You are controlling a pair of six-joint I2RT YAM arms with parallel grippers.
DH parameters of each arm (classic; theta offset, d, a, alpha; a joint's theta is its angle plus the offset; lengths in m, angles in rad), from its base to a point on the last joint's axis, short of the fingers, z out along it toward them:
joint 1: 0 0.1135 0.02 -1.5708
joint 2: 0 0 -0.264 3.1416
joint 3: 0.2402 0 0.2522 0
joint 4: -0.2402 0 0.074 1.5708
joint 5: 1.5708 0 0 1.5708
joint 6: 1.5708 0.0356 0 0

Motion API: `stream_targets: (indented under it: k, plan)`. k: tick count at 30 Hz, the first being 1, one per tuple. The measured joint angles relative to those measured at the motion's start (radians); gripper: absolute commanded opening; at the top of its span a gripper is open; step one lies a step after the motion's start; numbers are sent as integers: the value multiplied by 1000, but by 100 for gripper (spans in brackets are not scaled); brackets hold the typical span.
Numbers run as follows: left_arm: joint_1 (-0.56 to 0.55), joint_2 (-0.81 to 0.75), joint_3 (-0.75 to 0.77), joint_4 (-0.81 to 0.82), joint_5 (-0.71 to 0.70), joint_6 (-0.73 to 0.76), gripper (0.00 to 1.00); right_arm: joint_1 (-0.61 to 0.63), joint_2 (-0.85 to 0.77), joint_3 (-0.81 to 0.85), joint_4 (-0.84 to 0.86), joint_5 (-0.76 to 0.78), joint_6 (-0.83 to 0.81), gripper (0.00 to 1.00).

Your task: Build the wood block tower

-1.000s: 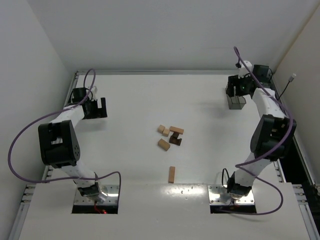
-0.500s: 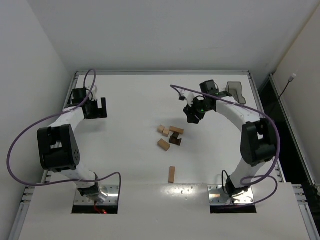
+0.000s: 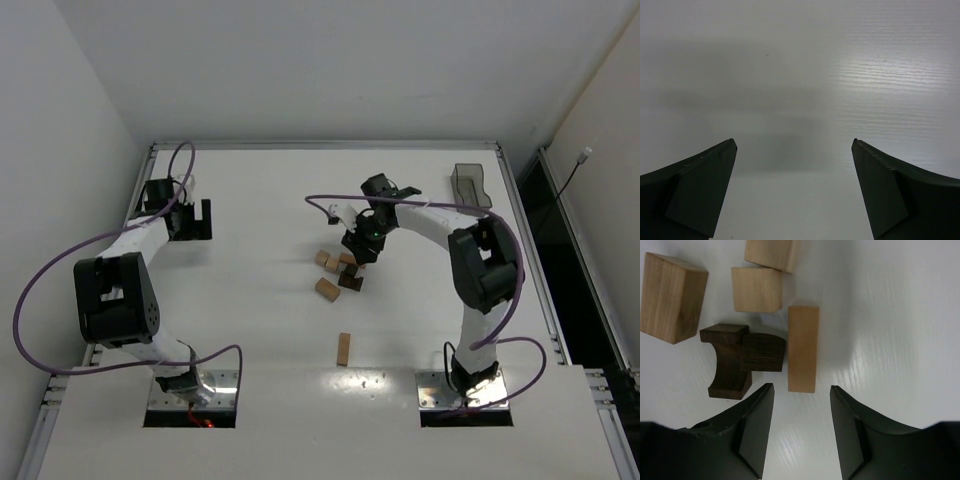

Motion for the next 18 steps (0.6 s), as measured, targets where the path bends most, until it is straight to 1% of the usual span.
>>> stream_targets:
  k: [12,18]
  plan:
    - [0,0,-6,5,-11,17,99,48,23,7,-5,55,-19,45]
    - [0,0,-8,7,-20,21,99,51,72,25,-5,76,-21,45]
